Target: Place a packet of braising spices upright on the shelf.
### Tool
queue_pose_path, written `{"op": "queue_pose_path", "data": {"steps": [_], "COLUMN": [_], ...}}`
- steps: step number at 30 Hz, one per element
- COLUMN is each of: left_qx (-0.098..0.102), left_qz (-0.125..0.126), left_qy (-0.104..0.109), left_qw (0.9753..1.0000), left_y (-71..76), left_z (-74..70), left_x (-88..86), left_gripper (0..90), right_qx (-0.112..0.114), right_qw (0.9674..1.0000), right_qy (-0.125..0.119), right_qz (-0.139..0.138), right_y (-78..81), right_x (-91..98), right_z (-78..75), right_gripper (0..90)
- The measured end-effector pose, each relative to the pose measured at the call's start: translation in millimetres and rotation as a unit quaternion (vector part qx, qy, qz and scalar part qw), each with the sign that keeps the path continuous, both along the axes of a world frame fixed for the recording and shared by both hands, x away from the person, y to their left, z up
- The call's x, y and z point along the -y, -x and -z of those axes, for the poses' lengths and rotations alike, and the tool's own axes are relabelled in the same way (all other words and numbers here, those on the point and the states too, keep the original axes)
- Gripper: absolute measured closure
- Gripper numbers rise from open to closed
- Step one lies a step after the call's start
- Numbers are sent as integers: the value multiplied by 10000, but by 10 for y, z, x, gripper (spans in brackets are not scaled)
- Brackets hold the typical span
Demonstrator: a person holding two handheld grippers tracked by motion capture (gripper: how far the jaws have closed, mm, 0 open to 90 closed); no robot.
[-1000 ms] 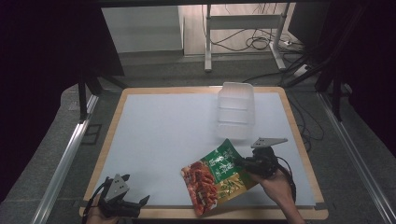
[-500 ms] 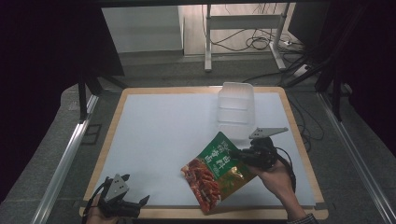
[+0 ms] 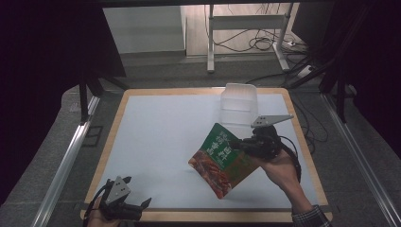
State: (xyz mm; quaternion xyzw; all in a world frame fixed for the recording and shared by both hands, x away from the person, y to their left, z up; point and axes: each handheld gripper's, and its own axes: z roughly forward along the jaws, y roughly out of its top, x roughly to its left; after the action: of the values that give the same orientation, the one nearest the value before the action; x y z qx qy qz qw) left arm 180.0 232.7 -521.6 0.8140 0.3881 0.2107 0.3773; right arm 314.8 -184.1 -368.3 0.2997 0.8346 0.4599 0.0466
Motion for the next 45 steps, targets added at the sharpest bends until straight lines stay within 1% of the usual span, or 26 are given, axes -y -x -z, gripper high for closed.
{"op": "queue_pose_path", "data": {"steps": [1, 7, 11, 14, 17, 19, 21, 25, 27, 34, 36, 38, 39, 45], "left_qx": [-1, 0, 0, -2, -16, -14, -17, -17, -19, -23, -25, -26, -30, -28], "left_qz": [3, 6, 6, 12, 7, 5, 8, 11, 10, 9, 12, 9, 13, 15], "left_qy": [-4, -4, 0, -19, 4, 6, 8, 5, 8, 12, 10, 14, 13, 9], "left_qw": [10000, 10000, 10000, 10000, 10000, 10000, 10000, 10000, 10000, 10000, 10000, 10000, 10000, 10000], "left_y": [0, -1, -2, -3, -2, -2, -2, -2, -3, -4, -5, -5, -5, -5], "left_z": [0, 0, 0, -1, 1, 1, 1, 1, 1, 2, 2, 4, 3, 4], "left_x": [0, 0, 2, 0, 2, 2, 1, 2, 1, 2, 3, 5, 4, 5], "left_gripper": [3, 3, 3, 3, 3, 3, 3, 3, 2, 1, 1, 1, 1, 1], "right_qx": [1, 68, 117, 209, 262, 275, 305, 278, 294, 320, 294, 286, 266, 213], "right_qw": [10000, 10000, 9998, 9997, 9995, 9994, 9992, 9991, 9989, 9987, 9987, 9986, 9985, 9984], "right_qy": [-36, -57, -129, -146, -165, -170, -181, -232, -277, -300, -323, -341, -366, -422], "right_qz": [-24, -33, -33, 38, 109, 126, 193, 214, 228, 270, 271, 284, 302, 320], "right_y": [-14, -69, -124, -176, -246, -261, -330, -378, -432, -532, -594, -614, -662, -748], "right_x": [-11, -23, -14, -8, 6, 8, 16, 18, 15, 1, -4, -8, -14, -44], "right_z": [-39, -93, -139, -179, -229, -239, -277, -305, -327, -358, -368, -372, -379, -404], "right_gripper": [892, 891, 891, 891, 891, 891, 891, 891, 891, 890, 891, 891, 891, 891]}}
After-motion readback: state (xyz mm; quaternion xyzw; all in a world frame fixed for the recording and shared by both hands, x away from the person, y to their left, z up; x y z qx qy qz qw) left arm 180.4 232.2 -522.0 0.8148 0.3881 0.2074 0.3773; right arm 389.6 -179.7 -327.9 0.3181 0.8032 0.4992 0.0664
